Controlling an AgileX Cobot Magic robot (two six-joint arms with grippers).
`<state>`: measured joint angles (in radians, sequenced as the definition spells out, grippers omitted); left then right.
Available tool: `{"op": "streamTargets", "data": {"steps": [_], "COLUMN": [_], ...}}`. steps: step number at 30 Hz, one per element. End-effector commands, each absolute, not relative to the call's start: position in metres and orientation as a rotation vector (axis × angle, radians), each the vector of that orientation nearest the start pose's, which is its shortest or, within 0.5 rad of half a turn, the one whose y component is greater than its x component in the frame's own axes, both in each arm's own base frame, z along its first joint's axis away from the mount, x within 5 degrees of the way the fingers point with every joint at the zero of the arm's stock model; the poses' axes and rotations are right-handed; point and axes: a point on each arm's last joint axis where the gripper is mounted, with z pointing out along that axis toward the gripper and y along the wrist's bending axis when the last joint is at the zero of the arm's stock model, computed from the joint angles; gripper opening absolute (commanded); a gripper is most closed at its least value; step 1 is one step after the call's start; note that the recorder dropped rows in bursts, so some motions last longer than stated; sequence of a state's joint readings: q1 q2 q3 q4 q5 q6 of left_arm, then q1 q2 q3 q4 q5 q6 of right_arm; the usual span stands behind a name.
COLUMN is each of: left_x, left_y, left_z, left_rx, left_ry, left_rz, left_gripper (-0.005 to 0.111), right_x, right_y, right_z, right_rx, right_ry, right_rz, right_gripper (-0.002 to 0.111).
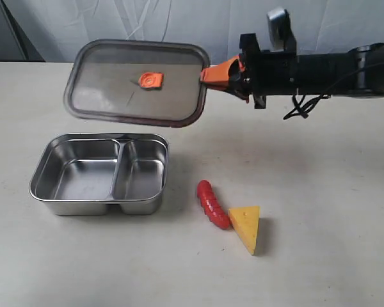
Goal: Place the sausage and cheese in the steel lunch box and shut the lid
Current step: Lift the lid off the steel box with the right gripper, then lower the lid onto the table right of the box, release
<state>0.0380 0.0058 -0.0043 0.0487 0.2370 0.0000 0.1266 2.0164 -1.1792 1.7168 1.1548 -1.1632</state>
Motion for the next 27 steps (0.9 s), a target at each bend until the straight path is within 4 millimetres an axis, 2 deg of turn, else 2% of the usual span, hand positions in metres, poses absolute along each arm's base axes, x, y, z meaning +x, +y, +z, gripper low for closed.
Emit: {"op": "streamTargets", "data": {"steps": [1, 5, 12, 14, 18, 27], "left_x": [0.055, 0.055, 0.055, 0.055, 0.055, 0.055], "left_y": [0.003, 0.003, 0.003, 0.003, 0.003, 0.003], "left_z": [0.192, 0.192, 0.192, 0.192, 0.192, 0.192], "left_rx": [-0.003, -0.003, -0.003, -0.003, -0.003, -0.003], "left_ry": [1.722, 1.722, 1.722, 1.722, 1.722, 1.722], "left_rz": [0.074, 0.074, 0.074, 0.074, 0.074, 0.074], "left_gripper": [0.0, 0.0, 0.0, 0.0, 0.0, 0.0], "right_x": [0.388, 0.383, 0.371, 0.368, 0.357, 0.337], "right_y": [0.095, 0.075, 0.059, 0.059, 0.075, 0.131], "right_z": [0.221, 0.244, 0.273, 0.278, 0.279, 0.271], "right_rx": [-0.116, -0.245, -0.481, -0.6, -0.941, -1.413], "right_ry": [2.056, 2.123, 2.099, 2.077, 2.028, 1.862], "right_rz": [1.361, 0.899, 0.439, 0.298, 0.085, -0.07], "right_gripper": [-0.001, -0.001, -0.001, -0.001, -0.001, -0.001]}}
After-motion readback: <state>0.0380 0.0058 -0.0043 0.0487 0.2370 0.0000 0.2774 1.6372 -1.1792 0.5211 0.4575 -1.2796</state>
